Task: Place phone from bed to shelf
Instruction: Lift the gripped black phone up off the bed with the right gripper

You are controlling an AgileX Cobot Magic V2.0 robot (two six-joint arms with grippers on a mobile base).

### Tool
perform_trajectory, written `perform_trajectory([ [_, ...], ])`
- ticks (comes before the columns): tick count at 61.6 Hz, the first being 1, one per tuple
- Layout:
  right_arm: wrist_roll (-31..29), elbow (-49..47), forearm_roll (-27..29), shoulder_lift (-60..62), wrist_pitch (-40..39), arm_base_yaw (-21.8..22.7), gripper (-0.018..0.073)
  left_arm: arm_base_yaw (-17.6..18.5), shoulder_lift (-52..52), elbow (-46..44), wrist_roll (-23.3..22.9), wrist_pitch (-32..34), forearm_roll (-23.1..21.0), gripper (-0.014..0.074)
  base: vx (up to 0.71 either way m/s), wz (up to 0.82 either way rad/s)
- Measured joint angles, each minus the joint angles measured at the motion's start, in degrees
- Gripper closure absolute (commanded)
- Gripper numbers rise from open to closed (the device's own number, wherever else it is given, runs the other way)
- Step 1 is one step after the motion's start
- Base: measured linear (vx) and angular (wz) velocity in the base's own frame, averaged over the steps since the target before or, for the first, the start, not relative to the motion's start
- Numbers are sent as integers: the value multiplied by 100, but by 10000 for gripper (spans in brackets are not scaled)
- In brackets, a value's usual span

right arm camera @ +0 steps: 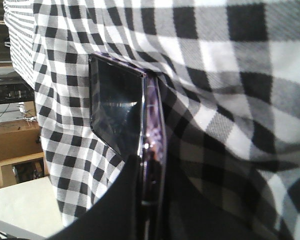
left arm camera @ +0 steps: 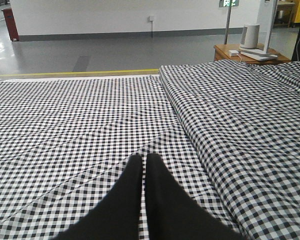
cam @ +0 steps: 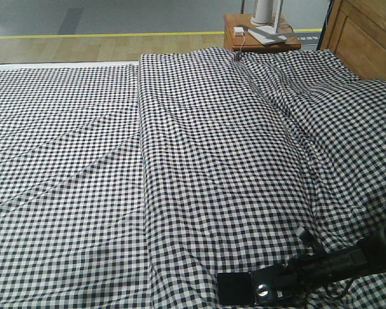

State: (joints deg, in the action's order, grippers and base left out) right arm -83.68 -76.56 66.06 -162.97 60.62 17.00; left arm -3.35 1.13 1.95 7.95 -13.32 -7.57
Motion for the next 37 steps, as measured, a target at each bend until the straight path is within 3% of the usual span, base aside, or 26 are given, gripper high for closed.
perform_trajectory([
  [22,-13,0,-65,520,385,-52,565,0,0,0,0,0,0,596,0,0],
  [37,391,16,-119,1210,385,-57,565,0,0,0,0,0,0,596,0,0],
])
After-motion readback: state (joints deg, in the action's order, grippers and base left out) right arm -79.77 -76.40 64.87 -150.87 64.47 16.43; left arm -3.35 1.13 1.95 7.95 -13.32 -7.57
